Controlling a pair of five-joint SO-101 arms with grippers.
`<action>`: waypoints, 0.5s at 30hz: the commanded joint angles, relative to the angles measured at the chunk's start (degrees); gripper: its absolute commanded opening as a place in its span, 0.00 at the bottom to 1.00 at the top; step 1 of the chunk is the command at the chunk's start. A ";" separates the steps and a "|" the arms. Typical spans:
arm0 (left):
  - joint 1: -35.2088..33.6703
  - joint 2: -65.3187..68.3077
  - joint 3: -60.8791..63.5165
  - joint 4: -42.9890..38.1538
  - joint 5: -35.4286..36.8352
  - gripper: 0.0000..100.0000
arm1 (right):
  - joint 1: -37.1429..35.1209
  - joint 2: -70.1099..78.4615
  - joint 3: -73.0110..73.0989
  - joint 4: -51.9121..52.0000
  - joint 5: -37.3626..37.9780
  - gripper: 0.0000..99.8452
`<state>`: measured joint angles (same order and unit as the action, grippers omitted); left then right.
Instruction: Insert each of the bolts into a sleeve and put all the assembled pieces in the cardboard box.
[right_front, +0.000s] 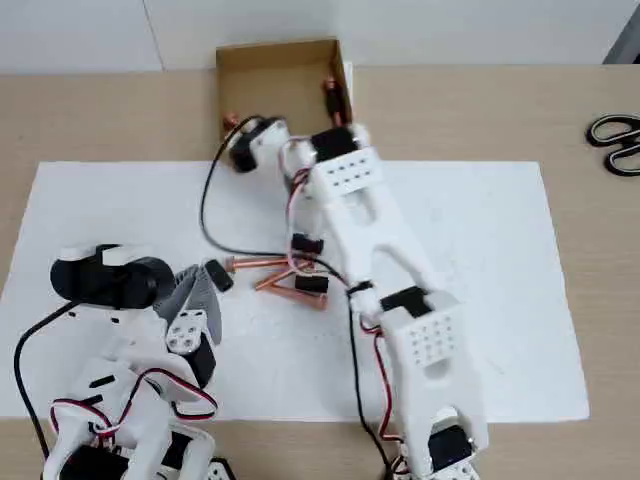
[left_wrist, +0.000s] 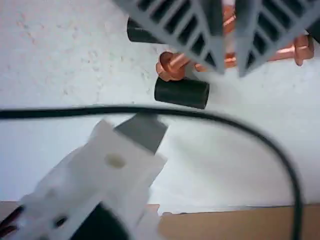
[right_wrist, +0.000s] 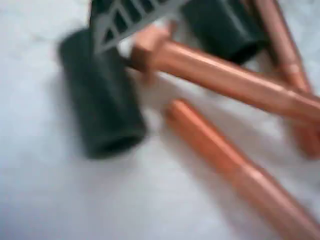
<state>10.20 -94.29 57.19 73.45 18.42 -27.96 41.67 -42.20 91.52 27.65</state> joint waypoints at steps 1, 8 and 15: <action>-0.26 -0.18 -0.13 0.09 0.44 0.01 | -2.15 1.10 -2.64 1.36 0.44 0.18; -0.26 -0.26 0.66 0.00 0.44 0.01 | -2.42 2.15 -3.08 1.27 0.44 0.18; -0.26 -0.26 0.40 0.00 0.44 0.01 | -2.77 5.05 -2.90 0.75 0.44 0.18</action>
<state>10.20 -94.29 58.15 73.45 18.42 -30.33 46.42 -42.99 92.22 27.65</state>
